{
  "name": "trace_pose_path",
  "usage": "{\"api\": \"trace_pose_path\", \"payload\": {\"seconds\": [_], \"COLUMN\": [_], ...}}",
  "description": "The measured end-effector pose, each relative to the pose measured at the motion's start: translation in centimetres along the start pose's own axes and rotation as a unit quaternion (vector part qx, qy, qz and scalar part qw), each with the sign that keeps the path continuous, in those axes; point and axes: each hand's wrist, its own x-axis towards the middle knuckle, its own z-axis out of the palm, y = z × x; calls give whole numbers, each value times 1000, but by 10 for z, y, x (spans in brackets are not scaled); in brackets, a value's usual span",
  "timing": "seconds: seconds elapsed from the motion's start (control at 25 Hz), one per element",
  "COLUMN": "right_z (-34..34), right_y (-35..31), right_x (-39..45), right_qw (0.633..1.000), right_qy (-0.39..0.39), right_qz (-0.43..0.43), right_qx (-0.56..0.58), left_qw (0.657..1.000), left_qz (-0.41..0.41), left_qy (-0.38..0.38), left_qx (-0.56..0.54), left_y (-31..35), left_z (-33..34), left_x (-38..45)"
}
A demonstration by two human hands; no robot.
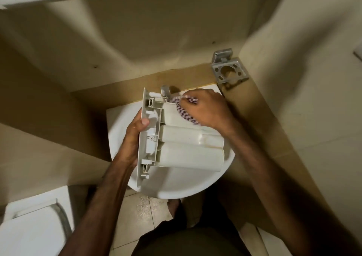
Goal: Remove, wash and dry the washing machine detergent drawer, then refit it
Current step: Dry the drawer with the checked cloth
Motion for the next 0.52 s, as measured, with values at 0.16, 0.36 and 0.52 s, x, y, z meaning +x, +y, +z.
{"api": "trace_pose_path", "payload": {"seconds": [0.16,0.36,0.52], "right_z": [10,-1,24], "right_y": [-30,22,-7], "right_x": [8,-18,-14], "right_qw": [993,996,987], "right_qy": [-2,4,134], "right_qz": [-102,-28,-80], "right_qx": [58,80,-34], "left_qw": [1000,996,993], "left_qz": [9,-34,-57], "left_qy": [1,33,96], "left_qx": [-12,-70,-30], "left_y": [6,-2,-5], "left_z": [2,-16,5], "left_x": [4,1,9]}}
